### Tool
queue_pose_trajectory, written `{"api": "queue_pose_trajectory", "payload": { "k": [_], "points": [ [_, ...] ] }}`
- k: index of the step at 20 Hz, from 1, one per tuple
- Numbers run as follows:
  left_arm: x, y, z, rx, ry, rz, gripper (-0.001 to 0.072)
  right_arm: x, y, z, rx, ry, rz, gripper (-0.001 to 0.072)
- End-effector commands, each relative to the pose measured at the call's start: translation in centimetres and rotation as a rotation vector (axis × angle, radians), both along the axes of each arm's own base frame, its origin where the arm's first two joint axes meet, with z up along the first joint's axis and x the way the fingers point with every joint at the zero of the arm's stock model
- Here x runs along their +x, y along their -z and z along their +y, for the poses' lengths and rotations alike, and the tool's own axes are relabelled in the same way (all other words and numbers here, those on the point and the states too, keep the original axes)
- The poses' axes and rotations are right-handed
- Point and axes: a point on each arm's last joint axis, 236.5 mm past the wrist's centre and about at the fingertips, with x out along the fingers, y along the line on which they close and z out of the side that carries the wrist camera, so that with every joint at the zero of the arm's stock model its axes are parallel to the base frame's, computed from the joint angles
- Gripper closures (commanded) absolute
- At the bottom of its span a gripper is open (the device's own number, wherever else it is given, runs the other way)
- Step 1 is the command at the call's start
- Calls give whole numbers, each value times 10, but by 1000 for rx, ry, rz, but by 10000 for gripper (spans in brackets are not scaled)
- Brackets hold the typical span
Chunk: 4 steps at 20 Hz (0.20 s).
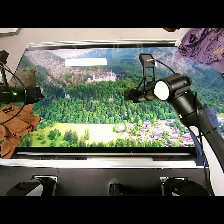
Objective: Fold the clothes and pants, and hang the long-sleeved shirts on hangers.
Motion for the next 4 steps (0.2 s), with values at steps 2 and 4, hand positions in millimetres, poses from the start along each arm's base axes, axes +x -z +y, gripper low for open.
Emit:
{"api": "queue_pose_trajectory", "payload": {
  "k": [2, 4],
  "points": [
    [0, -1, 0, 1, 1, -5, 690, 0, 0, 1, -4, -3, 0, 681],
    [0, -1, 0, 1, 1, -5, 689, -1, 0, 0, -4, -3, 1, 681]
  ]
}}
